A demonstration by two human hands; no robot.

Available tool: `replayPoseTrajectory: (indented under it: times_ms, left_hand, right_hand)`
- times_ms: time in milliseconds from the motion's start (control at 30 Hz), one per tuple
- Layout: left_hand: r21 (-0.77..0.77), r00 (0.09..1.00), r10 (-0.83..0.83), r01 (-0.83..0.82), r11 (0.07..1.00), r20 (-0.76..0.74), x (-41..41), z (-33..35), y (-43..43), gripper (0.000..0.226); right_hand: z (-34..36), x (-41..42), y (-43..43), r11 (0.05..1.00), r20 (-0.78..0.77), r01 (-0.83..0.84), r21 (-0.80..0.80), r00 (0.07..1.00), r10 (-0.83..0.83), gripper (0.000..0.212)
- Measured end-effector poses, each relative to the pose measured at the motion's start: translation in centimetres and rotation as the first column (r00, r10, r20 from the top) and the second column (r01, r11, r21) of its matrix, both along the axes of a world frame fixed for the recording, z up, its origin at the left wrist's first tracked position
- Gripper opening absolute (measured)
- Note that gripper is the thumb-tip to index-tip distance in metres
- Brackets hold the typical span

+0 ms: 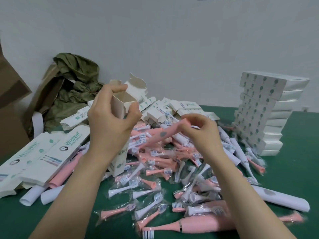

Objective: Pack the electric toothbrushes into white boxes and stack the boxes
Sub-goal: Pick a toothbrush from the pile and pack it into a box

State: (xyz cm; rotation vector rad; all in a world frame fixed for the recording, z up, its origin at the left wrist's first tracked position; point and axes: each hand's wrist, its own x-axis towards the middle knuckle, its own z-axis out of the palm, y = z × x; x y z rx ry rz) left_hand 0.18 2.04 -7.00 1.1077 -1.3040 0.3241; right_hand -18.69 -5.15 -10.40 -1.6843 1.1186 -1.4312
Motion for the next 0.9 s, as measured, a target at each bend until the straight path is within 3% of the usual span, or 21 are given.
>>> replayPoseTrajectory:
  times_ms: [133,267,367,467,533,667,800,900]
  left_hand:
    - [0.089,0.995,0.031,-0.039,0.995,0.095,0.4,0.4,0.1,0.044]
    - [0.359,0.933,0.009,-0.147,0.922,0.36,0.9,-0.6,-0.7,0.046]
    - [0.442,0.91,-0.006,-0.195,0.875,0.414,0.5,-2.0,-1.3,0.046]
    - [0.484,0.905,0.008,-0.235,0.843,0.425,0.3,-3.2,-2.0,0.051]
    - [0.475,0.912,0.007,-0.221,0.852,0.41,0.1,-3.4,-2.3,0.055]
    - [0.439,0.926,0.007,-0.185,0.879,0.377,-0.9,-2.9,-2.5,0.057]
    - [0.411,0.931,-0.056,-0.105,0.905,0.362,-2.1,-3.0,-2.5,0.058]
    - [0.376,0.926,-0.106,-0.042,0.926,0.364,-3.1,-2.9,-2.5,0.06]
  right_hand:
    - [0.7,-1.3,-0.3,0.994,0.428,0.081,0.069,0.898,-0.103,0.021]
    - [2.3,-3.1,-0.3,0.991,0.775,0.105,0.086,0.618,-0.133,0.023]
    - [3.1,-3.9,0.2,0.992,0.887,0.122,0.042,0.452,-0.093,0.019]
    - [3.8,-4.2,0.6,0.986,0.912,0.165,-0.023,0.408,-0.047,0.01]
    - [4.0,-4.0,0.7,0.986,0.896,0.155,-0.056,0.443,-0.019,0.013]
    - [3.3,-2.7,0.9,0.986,0.754,0.149,-0.077,0.655,-0.04,0.02]
    - [2.5,-1.7,1.3,0.988,0.7,0.118,-0.099,0.714,-0.015,0.018]
    - [2.1,0.0,2.1,0.971,0.537,0.068,-0.229,0.841,0.068,0.022]
